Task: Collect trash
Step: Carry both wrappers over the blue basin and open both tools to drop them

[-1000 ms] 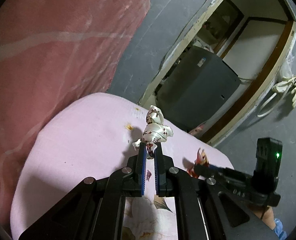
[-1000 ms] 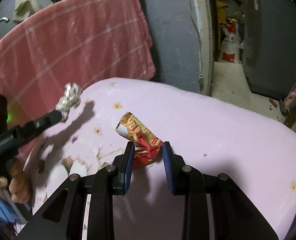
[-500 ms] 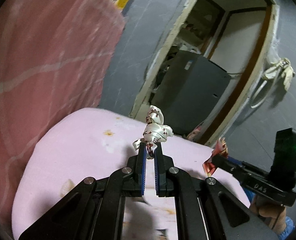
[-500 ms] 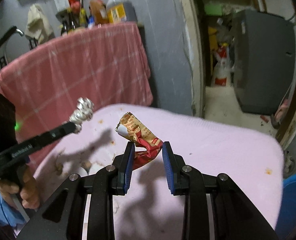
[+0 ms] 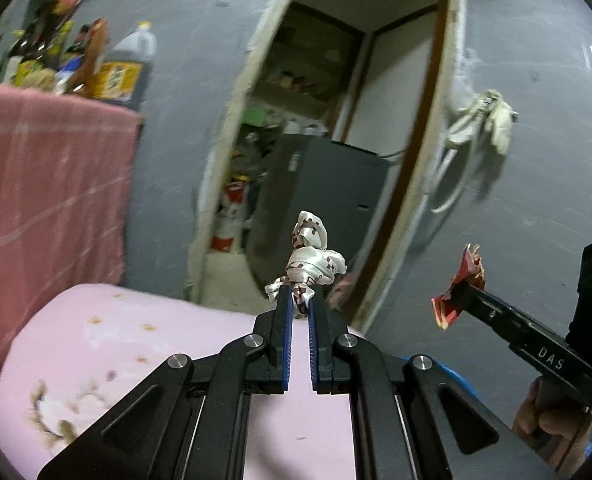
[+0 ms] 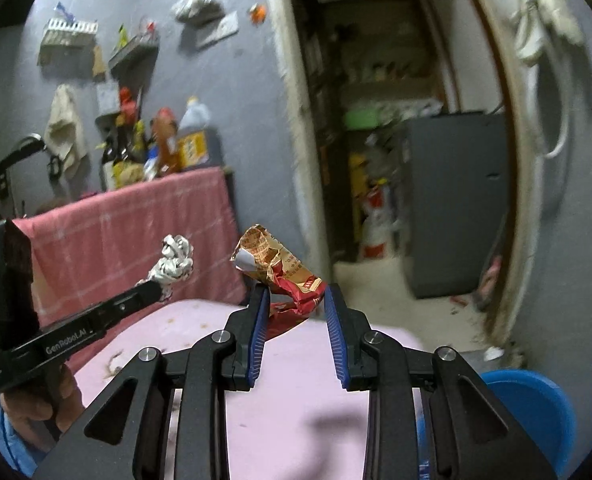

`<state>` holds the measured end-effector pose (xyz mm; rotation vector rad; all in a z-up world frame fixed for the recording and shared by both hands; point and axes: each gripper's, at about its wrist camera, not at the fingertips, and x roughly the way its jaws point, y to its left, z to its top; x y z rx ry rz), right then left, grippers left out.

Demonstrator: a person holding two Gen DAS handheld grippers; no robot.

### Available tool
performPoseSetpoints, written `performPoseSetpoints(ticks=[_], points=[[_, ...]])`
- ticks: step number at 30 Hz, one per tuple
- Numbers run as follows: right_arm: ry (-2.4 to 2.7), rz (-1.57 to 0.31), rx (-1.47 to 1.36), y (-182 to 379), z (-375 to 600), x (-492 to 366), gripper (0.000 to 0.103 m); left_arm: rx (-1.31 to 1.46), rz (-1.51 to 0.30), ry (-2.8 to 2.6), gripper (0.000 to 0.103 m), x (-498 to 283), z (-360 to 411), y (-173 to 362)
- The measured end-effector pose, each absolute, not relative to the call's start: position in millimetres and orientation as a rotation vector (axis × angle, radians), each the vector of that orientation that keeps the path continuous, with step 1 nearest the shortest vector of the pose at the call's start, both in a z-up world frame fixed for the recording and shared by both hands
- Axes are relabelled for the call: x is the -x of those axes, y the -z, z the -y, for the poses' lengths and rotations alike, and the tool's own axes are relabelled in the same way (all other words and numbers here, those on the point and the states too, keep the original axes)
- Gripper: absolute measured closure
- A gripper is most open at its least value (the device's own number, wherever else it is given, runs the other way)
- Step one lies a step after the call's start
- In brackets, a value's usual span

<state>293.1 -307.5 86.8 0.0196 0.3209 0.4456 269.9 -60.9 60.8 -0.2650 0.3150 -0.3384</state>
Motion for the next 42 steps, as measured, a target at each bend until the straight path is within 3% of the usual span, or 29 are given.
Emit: performPoseSetpoints(ticks=[14, 22, 35, 42], points=[[-0.063, -0.199, -0.077, -83, 423, -246, 0.077, 0.182, -0.324, 0.509, 0.098, -277, 188, -65], [0.001, -0.281, -0.133, -53, 463, -255, 0.076, 0.133, -0.421, 0.582, 0.098, -292, 243, -41], [0.006, -0.475, -0.287, 4, 511, -280, 0.074, 0.143, -0.753, 0.643, 0.098, -346, 297, 24], [0.021, -0.531, -0.318, 17, 518, -288, 0.062, 0.154, -0.819, 0.635, 0.093, -357, 298, 36]])
